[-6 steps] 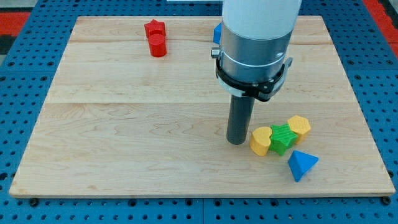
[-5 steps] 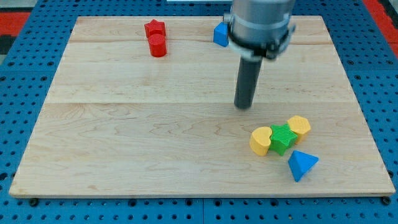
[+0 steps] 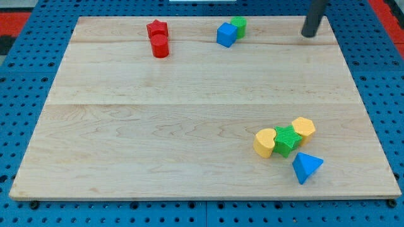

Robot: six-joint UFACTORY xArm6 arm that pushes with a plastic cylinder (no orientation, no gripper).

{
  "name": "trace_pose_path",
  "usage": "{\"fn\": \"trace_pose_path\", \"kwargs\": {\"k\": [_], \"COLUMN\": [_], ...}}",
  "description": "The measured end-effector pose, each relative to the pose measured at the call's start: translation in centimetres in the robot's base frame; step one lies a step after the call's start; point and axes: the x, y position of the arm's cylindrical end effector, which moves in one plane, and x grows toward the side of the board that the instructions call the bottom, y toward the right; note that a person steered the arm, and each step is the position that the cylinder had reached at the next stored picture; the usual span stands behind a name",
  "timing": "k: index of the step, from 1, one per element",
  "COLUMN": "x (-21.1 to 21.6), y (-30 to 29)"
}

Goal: Push the green circle and blue cube to the right of red blocks

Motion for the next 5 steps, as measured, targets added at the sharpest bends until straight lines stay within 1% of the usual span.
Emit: {"fn": "trace_pose_path", "kwargs": {"k": [1, 2, 4, 5], "x": [-3.4, -4.1, -1.6, 0.2], "y": [-4.7, -7.8, -17.0, -17.8]}}
